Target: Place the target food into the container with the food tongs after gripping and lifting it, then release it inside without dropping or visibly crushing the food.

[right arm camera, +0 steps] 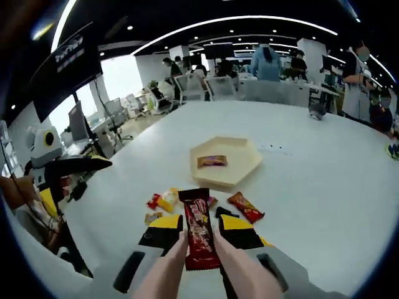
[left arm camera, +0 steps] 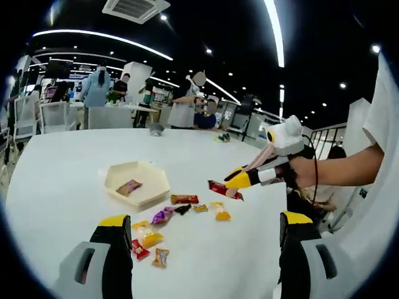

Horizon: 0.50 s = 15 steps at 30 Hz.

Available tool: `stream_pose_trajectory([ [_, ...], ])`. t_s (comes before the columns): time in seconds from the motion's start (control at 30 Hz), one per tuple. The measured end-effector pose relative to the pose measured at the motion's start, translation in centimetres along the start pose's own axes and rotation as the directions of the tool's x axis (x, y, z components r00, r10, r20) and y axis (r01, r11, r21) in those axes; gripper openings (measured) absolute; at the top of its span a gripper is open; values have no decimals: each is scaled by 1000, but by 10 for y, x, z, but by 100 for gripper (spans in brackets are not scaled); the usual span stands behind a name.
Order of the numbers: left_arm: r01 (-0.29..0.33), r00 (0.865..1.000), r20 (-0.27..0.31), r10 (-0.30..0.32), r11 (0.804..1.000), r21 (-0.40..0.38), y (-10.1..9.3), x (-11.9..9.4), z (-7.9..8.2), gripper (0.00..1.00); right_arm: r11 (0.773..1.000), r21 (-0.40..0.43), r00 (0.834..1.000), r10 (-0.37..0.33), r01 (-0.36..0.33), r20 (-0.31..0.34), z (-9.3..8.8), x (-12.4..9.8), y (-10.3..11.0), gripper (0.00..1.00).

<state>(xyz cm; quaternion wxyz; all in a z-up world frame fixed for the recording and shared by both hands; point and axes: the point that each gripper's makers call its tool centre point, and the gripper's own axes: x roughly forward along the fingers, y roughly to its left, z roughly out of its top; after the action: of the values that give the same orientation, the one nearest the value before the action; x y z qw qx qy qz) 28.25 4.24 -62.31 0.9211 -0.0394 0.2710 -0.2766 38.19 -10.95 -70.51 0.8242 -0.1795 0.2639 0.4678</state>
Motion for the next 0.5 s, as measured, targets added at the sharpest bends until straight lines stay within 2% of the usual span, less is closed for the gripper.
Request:
stream_pose_trajectory([
  [0.3, 17, 1000, -24, -17, 1000, 19, -4, 0, -1, 99, 1000, -17, 1000, 12, -13, -6, 1, 0, 2, 21],
  [0.43, 14, 1000, -10, -13, 1000, 28, -3, -2, 2, 99, 999, -32, 999, 38, -38, 6, 3, 3, 7, 21],
  [0.5, 4, 1000, -15, -4, 1000, 21, -2, -2, 0, 99, 997, -49, 999, 51, -52, -14, -1, 7, 9, 21],
])
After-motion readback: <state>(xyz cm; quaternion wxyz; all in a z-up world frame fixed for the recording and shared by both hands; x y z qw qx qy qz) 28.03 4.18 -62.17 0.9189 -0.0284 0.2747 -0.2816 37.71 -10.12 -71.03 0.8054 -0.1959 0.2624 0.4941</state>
